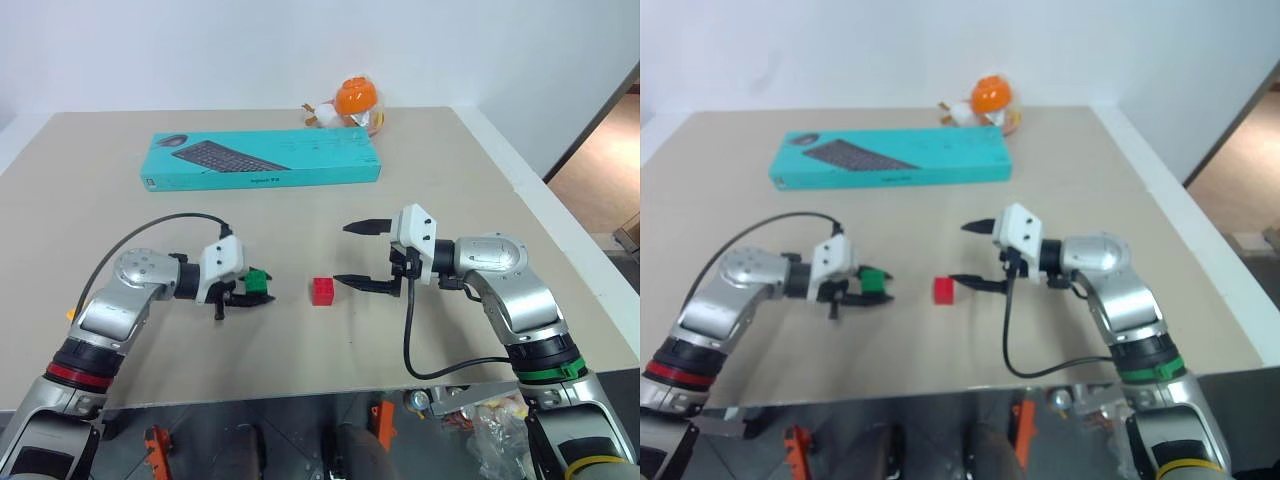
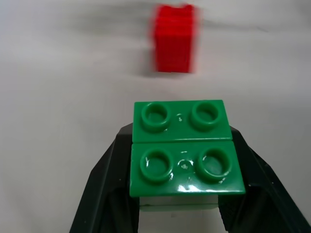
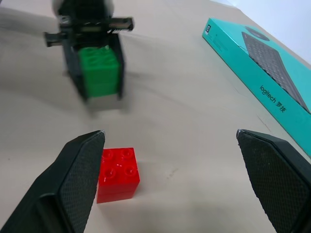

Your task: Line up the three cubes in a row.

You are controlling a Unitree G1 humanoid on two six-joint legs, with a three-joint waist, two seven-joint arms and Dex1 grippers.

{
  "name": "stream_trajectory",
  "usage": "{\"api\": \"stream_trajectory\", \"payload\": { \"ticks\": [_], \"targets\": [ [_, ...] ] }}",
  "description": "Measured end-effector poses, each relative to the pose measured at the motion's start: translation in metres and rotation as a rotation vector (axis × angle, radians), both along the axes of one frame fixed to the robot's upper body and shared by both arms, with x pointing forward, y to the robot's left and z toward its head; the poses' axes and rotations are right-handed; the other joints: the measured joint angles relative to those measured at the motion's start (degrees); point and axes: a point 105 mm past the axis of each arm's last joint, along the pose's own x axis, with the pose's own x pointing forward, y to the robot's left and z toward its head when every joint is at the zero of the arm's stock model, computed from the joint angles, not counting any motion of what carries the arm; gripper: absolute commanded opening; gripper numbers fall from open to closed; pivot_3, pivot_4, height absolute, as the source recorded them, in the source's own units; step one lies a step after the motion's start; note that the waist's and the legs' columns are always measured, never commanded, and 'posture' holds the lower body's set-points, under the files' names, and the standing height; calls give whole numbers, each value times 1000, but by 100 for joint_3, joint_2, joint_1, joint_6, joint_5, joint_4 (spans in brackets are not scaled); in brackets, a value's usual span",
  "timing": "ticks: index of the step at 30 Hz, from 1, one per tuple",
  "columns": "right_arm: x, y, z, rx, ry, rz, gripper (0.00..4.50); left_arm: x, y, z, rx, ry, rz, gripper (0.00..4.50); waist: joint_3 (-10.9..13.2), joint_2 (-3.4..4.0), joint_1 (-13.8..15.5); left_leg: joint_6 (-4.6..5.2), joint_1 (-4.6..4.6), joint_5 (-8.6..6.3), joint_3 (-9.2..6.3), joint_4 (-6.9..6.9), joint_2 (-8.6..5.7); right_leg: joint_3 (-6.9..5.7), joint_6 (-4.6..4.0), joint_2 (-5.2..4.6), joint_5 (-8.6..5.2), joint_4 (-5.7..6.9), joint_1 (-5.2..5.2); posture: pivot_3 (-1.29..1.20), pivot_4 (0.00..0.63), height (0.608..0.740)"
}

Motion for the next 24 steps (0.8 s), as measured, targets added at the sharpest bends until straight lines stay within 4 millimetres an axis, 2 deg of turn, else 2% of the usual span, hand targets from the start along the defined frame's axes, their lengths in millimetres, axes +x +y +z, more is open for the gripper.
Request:
{"api": "stream_trajectory", "payload": {
  "ticks": [6, 11, 24],
  "targets": [
    [-5, -1, -5, -2, 26, 0, 4500, 4, 0, 0, 36, 5, -53, 1389, 0, 0, 4, 1, -37, 1, 0, 18, -4, 2, 4, -2, -1, 21, -37, 0, 150, 740],
    [-15, 2, -7, 7, 70, 19, 4500, 9, -8, -3, 26, 17, -66, 1389, 0, 0, 4, 1, -37, 1, 3, 26, -6, 9, 8, -3, -3, 42, -44, 0, 150, 740],
    [-20, 2, -6, -2, 69, 25, 4500, 9, -22, -10, -8, 53, -75, 1389, 0, -1, 1, 5, -31, 9, 0, 36, -6, 12, 0, 0, -4, 71, -50, 0, 150, 740]
  ]
}}
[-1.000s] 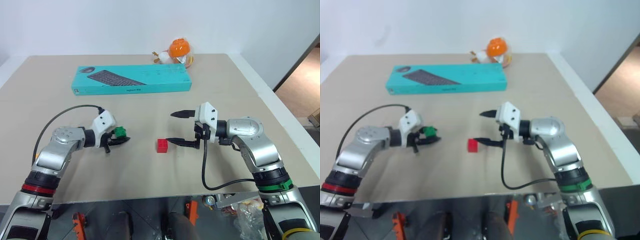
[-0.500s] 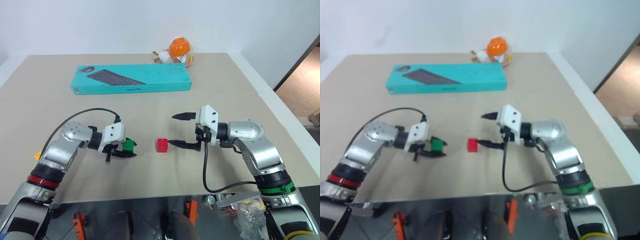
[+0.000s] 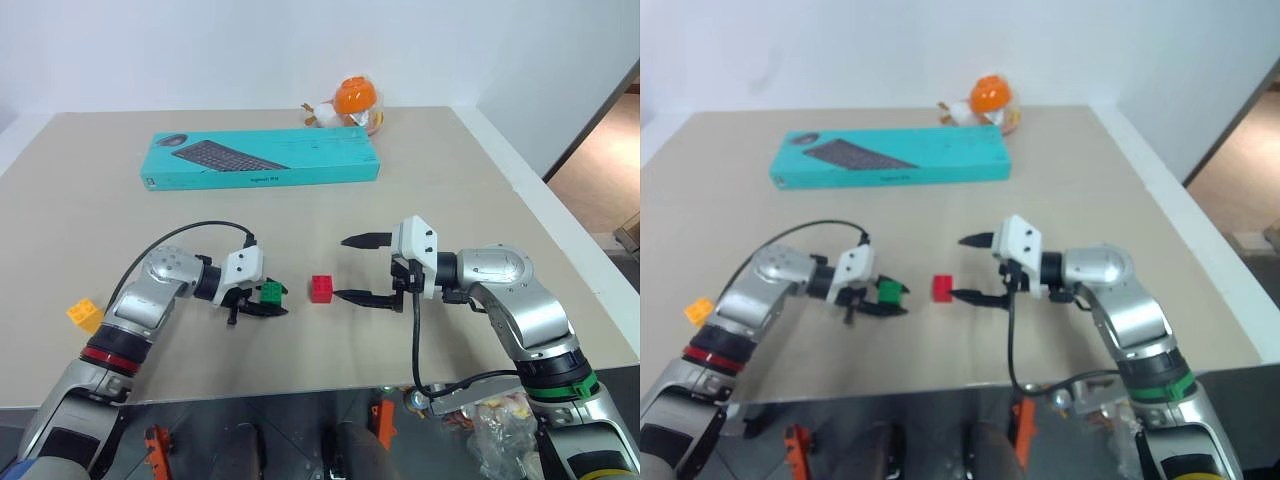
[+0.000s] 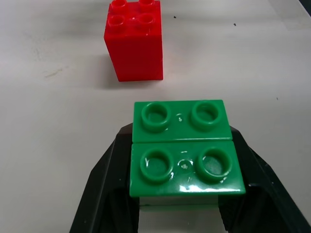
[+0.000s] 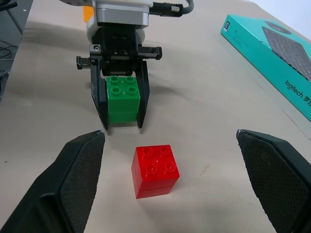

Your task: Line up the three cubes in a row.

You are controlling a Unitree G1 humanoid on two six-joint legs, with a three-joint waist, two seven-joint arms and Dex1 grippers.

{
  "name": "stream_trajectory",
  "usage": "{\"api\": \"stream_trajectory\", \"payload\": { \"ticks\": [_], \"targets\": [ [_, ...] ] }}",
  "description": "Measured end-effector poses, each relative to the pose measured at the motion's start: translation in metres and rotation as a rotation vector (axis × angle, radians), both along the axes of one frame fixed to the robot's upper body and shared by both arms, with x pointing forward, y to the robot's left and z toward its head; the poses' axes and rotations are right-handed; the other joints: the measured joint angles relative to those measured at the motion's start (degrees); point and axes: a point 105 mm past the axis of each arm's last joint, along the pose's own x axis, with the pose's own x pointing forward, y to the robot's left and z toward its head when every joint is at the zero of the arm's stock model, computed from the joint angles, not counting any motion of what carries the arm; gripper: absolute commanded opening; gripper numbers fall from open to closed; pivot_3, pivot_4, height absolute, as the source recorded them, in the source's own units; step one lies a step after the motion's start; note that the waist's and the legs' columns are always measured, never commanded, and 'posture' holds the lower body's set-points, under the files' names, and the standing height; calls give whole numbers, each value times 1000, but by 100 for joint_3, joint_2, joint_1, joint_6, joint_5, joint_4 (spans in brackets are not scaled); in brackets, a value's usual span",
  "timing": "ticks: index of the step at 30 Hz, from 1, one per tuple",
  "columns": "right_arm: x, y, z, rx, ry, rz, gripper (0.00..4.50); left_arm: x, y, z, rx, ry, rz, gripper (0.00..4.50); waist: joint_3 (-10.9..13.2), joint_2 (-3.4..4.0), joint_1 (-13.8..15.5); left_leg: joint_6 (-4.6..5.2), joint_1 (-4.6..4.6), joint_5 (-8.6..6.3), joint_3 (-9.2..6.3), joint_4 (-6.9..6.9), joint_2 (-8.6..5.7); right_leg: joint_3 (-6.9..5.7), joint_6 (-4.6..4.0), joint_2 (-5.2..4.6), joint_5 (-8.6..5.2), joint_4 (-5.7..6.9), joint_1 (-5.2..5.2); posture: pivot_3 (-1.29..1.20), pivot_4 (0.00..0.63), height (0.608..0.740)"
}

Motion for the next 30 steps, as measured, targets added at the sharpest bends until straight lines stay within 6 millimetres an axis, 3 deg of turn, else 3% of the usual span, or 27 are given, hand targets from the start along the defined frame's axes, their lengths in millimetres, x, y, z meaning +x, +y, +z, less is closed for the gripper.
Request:
{"api": "stream_trajectory", "payload": {
  "ticks": [21, 23, 28, 30],
  "targets": [
    [1, -2, 1, -12, -23, -7, 4500, 6, -1, -7, 31, 12, 19, 1389, 0, 0, 5, 1, -1, 1, -1, 14, -3, 2, 4, -2, 4, 1, 5, 0, 150, 740],
    [2, -3, 0, -12, -23, -8, 4500, 6, 0, -7, 32, 16, 21, 2418, 0, 0, 4, 2, -1, 1, -1, 15, -3, 3, 4, -2, 5, 1, 5, 0, 150, 740],
    [2, -4, -1, -12, -17, -12, 4500, 9, 0, -5, 32, 13, 38, 4136, 0, 0, 4, 1, -1, 1, -1, 12, -2, 2, 4, -1, 3, 1, 4, 0, 150, 740],
    [3, -4, -1, -12, -16, -12, 4500, 9, 0, -4, 32, 14, 38, 4465, 0, 0, 3, 1, -2, 1, -1, 11, -3, 3, 4, -1, 2, 1, 3, 0, 150, 740]
  ]
}}
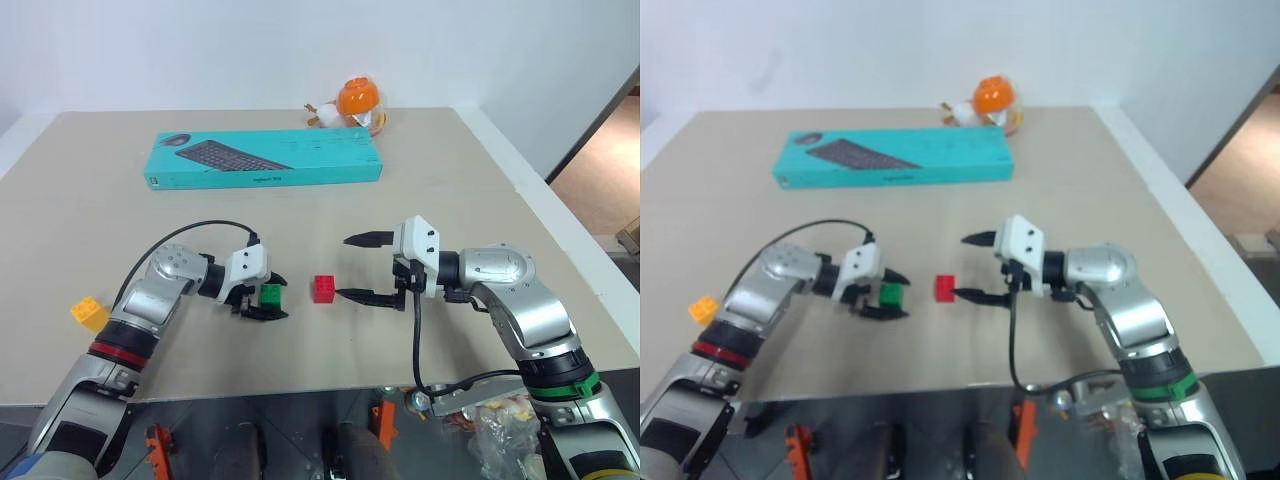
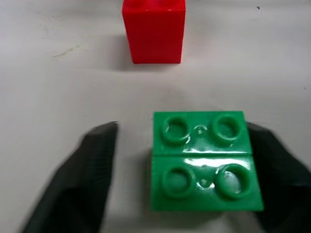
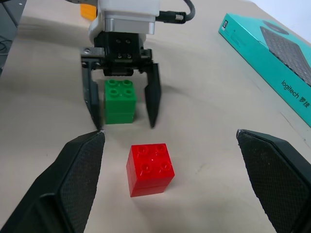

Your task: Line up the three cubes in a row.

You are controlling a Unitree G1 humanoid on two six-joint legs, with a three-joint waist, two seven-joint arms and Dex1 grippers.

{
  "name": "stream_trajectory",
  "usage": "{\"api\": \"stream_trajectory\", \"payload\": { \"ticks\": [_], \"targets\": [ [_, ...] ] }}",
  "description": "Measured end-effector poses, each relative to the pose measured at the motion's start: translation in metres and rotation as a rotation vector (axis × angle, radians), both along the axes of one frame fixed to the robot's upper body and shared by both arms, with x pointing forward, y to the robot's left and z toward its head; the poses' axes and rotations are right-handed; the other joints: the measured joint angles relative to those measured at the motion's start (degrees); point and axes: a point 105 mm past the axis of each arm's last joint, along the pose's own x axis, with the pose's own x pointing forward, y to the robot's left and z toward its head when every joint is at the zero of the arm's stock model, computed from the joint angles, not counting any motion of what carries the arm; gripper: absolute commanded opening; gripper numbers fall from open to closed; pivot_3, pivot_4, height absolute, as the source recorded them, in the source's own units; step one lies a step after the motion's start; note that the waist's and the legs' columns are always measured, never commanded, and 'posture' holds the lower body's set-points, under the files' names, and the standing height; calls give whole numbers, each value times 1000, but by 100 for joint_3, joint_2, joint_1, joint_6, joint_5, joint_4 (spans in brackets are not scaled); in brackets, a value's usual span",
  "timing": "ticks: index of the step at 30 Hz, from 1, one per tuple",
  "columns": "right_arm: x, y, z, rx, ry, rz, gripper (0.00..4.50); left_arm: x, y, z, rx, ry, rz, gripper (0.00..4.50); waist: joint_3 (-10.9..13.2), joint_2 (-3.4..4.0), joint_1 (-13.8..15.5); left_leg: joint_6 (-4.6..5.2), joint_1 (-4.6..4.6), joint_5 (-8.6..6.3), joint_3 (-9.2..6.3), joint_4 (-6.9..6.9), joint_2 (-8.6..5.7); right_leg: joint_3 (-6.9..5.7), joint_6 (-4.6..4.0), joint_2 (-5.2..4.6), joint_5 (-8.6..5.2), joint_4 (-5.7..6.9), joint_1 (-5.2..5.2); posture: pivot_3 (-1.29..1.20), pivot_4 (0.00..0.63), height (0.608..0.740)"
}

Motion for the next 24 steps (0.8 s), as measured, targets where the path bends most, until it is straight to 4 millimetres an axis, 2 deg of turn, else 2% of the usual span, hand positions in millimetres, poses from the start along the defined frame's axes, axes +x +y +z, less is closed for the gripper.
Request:
{"api": "stream_trajectory", "payload": {
  "ticks": [5, 9, 14, 17, 20, 22, 24],
  "targets": [
    [0, 0, 0, 0, 1, 1, 4500, -3, 4, 4, 14, 10, -11, 4465, 0, 0, -2, 0, -1, 0, -1, -1, 1, -1, -1, 1, 0, 0, -1, 0, 150, 740],
    [0, 0, 0, -2, 3, 3, 4500, -12, 13, 24, -20, 27, 5, 4465, 0, 0, -25, 0, 1, 0, -3, -2, 3, 3, -1, 2, 0, 1, -3, 0, 150, 740],
    [0, -2, -1, -8, 7, 8, 4500, -27, 27, 51, -145, 112, 119, 4465, 1, -1, -28, 0, 2, 0, -10, -4, 5, 4, -1, 1, -1, 1, -2, 0, 150, 740],
    [1, -6, -4, -14, 18, 9, 4500, -27, 43, 68, -254, 116, 285, 4465, 1, -2, -30, 0, 3, 0, -13, -3, 5, 6, 0, 1, -1, 1, -3, 0, 150, 740],
    [2, -7, -4, -9, 24, 23, 4500, -19, 66, 86, -364, 5, 497, 4465, 1, -1, -30, 0, 9, 0, -13, -3, 4, 6, 1, -1, 0, 0, 2, 0, 150, 740],
    [4, -9, -5, -5, 28, 20, 4500, -14, 85, 90, -445, -102, 674, 4465, 2, -4, -35, 0, 21, 0, -7, -9, 3, 18, 2, -4, 1, 0, 8, 0, 150, 740],
    [5, -9, -6, -3, 32, 32, 4500, -16, 109, 84, -502, -212, 894, 4465, 2, -6, -39, 0, 27, 0, 3, -12, 4, 31, 6, -4, 3, 0, 7, 0, 150, 740]
  ]
}}
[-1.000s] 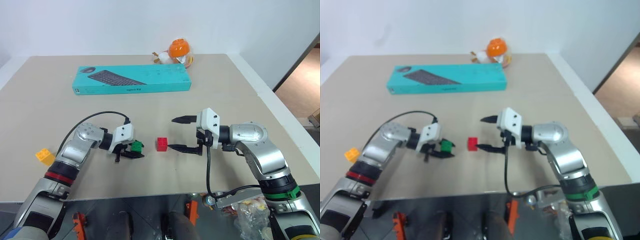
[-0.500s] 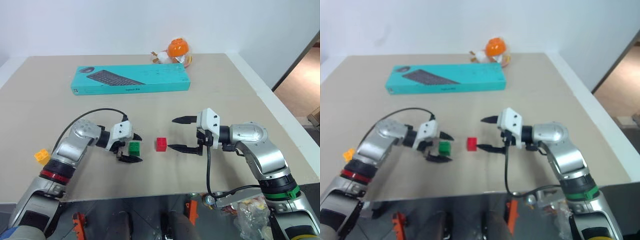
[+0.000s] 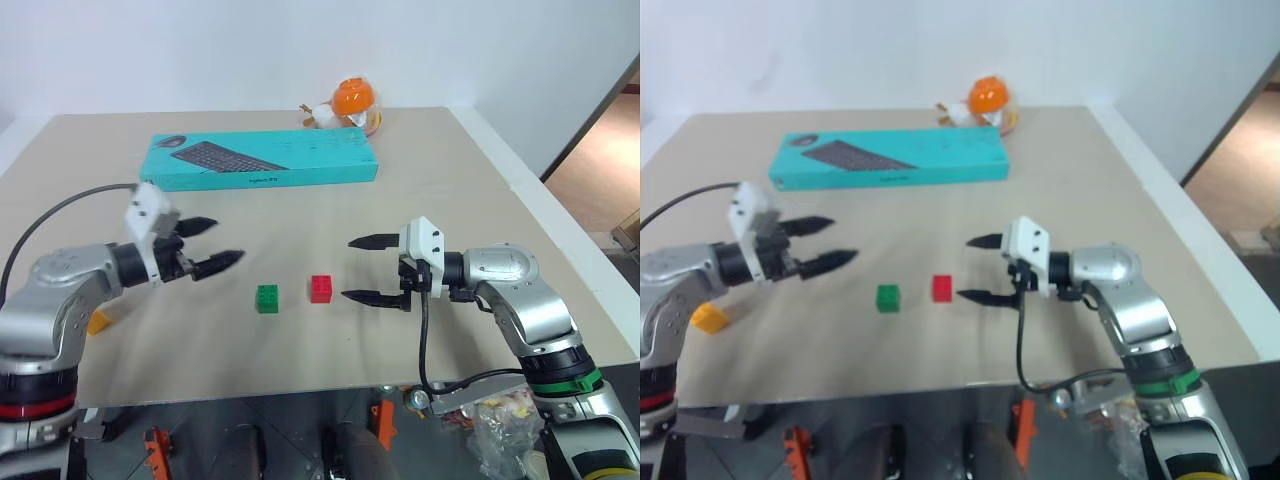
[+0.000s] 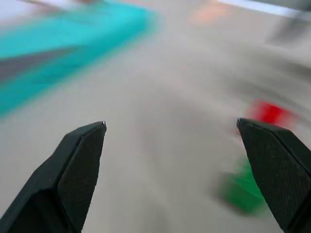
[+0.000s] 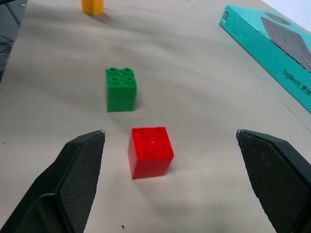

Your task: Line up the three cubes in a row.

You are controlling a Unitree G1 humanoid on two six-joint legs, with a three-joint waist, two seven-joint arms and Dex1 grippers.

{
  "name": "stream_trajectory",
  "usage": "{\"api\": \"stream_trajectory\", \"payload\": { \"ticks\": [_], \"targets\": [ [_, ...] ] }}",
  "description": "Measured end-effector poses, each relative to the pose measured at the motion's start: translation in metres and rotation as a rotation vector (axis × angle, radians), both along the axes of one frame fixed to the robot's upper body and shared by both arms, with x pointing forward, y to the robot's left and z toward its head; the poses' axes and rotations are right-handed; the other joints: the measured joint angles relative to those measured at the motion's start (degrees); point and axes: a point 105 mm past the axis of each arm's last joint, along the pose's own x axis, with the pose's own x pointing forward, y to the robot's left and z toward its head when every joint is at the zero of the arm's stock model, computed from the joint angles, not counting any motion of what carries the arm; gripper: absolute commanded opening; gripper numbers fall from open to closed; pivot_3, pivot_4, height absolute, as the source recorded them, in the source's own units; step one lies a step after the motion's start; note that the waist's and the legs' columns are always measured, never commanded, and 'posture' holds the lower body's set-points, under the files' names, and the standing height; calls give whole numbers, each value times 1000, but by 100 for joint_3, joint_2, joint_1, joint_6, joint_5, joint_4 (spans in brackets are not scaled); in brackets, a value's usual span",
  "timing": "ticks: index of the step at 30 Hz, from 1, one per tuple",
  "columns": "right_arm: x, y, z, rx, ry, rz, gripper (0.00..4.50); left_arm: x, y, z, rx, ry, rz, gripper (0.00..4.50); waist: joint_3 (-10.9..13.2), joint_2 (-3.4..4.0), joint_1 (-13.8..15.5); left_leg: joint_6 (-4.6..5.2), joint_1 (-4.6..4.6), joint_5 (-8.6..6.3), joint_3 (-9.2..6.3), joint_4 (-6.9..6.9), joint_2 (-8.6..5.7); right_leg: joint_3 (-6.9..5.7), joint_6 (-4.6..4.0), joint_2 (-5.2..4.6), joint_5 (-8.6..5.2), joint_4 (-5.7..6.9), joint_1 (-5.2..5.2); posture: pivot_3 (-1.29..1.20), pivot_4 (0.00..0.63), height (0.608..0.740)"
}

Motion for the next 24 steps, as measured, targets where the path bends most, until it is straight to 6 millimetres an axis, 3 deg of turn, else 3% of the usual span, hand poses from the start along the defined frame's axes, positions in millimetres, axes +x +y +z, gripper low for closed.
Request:
{"api": "stream_trajectory", "payload": {
  "ticks": [5, 9, 15, 24],
  "targets": [
    [2, 4, 1, 4, 4, 42, 4500, -24, 47, -12, -100, -95, 480, 4465, 0, -16, 14, 0, 3, 0, -1, -1, 0, 22, 1, 1, 4, 0, 4, 0, 150, 740],
    [4, 8, -1, -1, 17, 87, 4500, -55, 81, -18, -97, -149, 836, 4465, -4, -25, 28, 4, 20, 3, 5, 0, -5, 34, 2, 1, 13, 0, 19, 0, 150, 740],
    [7, 14, -6, -20, 34, 136, 4500, -79, 84, -58, -152, -36, 1040, 4465, -6, -31, 26, 16, 24, 11, 15, 3, -11, 53, -22, 0, 11, -1, 18, 0, 150, 740],
    [9, 14, -6, -29, 37, 147, 4500, -84, 83, -79, -216, 27, 1135, 4465, -10, -42, 23, 16, 23, 11, 9, -1, -11, 57, -29, 9, 15, -2, 10, 0, 150, 740]
  ]
}}
